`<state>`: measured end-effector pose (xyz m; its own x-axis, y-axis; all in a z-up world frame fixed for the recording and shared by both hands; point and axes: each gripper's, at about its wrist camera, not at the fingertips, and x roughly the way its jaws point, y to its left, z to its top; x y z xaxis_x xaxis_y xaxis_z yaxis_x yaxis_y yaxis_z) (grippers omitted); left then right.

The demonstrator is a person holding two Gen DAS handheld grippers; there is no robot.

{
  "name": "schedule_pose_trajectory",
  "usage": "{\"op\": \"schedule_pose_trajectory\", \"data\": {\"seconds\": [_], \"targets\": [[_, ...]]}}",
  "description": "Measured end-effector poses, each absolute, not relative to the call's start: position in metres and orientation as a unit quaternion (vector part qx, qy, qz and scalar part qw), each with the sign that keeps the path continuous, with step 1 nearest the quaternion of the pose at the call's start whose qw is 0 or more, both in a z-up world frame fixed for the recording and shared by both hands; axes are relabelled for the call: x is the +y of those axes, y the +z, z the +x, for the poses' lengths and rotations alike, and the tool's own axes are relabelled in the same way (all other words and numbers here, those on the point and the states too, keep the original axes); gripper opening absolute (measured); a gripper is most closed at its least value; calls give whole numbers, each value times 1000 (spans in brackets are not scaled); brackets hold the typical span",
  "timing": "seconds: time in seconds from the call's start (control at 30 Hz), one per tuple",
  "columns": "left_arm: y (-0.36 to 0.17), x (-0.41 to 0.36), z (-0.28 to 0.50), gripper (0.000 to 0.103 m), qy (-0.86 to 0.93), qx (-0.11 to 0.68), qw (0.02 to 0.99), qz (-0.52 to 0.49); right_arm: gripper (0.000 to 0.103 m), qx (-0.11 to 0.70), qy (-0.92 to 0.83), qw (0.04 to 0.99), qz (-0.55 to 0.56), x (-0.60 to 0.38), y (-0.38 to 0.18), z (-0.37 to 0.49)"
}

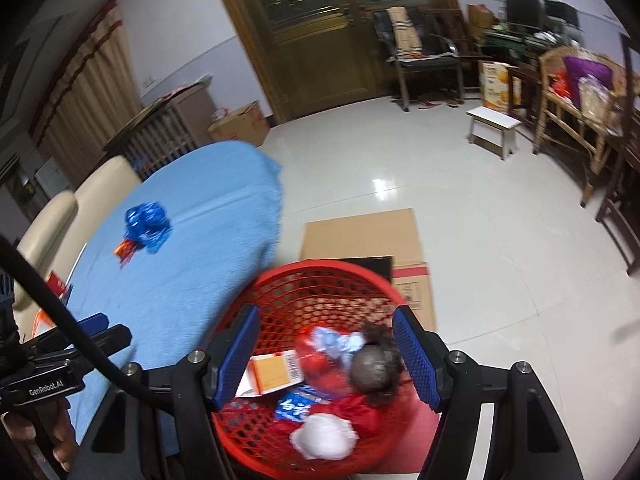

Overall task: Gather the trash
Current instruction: 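Move the right tool back to the table and grasp the blue plastic bag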

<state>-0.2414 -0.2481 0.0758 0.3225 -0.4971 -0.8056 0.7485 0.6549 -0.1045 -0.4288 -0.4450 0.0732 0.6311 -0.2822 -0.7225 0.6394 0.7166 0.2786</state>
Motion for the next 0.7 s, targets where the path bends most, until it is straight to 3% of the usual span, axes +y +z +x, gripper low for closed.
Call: {"op": "schedule_pose_trajectory", "data": {"seconds": [0.33, 0.7], "targets": [[73, -133, -179, 80, -284, 435, 853, 52, 72, 370, -194, 888, 193, -381, 86, -346], [54, -50, -139, 80, -208, 440, 874, 4, 72, 395, -95, 909, 94, -341, 97, -186]]}}
